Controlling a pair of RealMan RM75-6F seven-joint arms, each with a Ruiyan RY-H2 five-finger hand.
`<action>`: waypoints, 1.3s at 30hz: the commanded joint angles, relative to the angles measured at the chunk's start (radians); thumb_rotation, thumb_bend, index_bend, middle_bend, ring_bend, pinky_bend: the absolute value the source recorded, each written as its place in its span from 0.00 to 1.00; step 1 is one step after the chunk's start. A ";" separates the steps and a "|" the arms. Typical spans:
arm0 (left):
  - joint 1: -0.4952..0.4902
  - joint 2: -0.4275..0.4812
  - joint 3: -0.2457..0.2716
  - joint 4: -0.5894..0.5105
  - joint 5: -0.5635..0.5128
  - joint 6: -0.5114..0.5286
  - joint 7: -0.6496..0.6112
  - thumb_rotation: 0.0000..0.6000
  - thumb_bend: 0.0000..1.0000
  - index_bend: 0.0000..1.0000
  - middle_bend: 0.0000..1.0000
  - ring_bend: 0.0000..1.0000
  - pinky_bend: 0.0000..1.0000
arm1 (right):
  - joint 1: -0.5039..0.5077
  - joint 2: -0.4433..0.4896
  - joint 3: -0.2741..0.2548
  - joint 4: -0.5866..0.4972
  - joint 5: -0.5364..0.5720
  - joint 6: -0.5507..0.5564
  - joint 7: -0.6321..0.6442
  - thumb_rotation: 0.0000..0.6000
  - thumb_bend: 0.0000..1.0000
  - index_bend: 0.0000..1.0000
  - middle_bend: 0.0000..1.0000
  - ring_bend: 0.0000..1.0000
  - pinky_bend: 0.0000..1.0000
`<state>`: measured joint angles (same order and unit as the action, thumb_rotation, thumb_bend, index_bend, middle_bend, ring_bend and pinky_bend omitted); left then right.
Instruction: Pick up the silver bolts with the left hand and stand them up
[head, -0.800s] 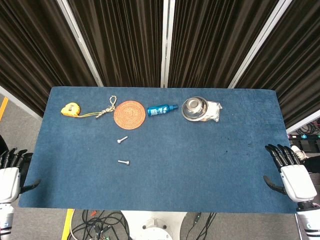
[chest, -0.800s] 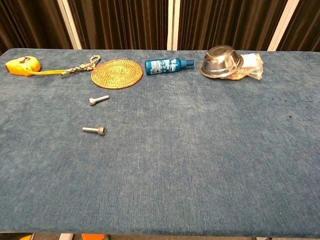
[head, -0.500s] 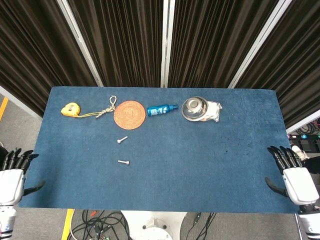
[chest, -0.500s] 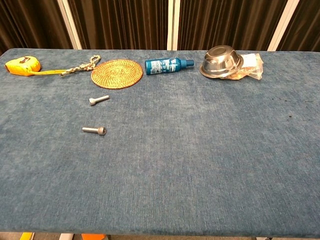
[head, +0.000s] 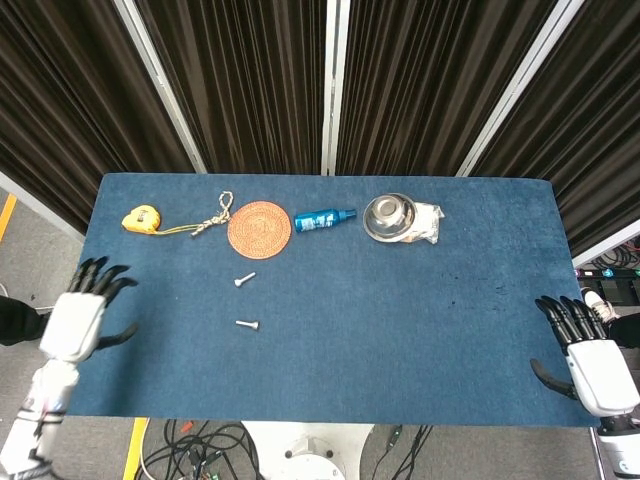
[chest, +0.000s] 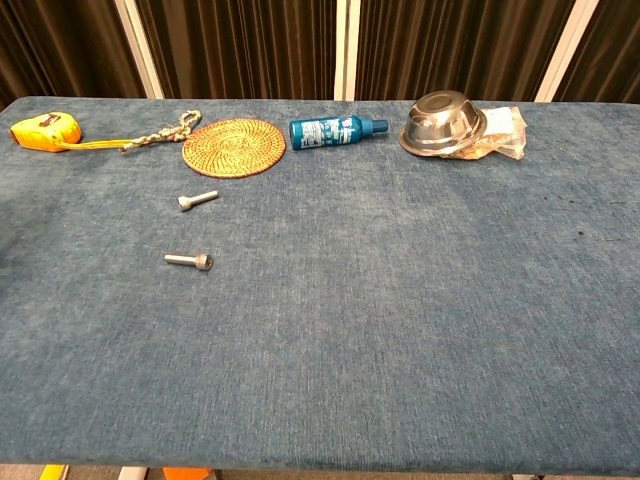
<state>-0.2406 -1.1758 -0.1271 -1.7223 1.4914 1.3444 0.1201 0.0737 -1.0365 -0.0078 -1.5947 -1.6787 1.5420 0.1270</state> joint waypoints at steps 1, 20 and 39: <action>-0.168 -0.042 -0.097 -0.027 -0.117 -0.200 0.061 1.00 0.20 0.32 0.20 0.05 0.03 | -0.002 0.003 -0.001 -0.005 -0.002 0.003 -0.005 1.00 0.20 0.00 0.10 0.00 0.05; -0.592 -0.483 -0.170 0.271 -0.748 -0.412 0.495 0.86 0.28 0.39 0.23 0.08 0.05 | -0.007 0.023 0.007 -0.026 0.039 -0.013 -0.029 1.00 0.20 0.00 0.10 0.00 0.05; -0.662 -0.584 -0.120 0.436 -0.908 -0.356 0.609 0.68 0.31 0.44 0.22 0.08 0.05 | -0.018 0.026 0.007 -0.020 0.044 -0.005 -0.020 1.00 0.21 0.00 0.11 0.00 0.05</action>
<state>-0.9034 -1.7573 -0.2495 -1.2918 0.5806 0.9875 0.7316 0.0557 -1.0105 -0.0009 -1.6146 -1.6347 1.5374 0.1069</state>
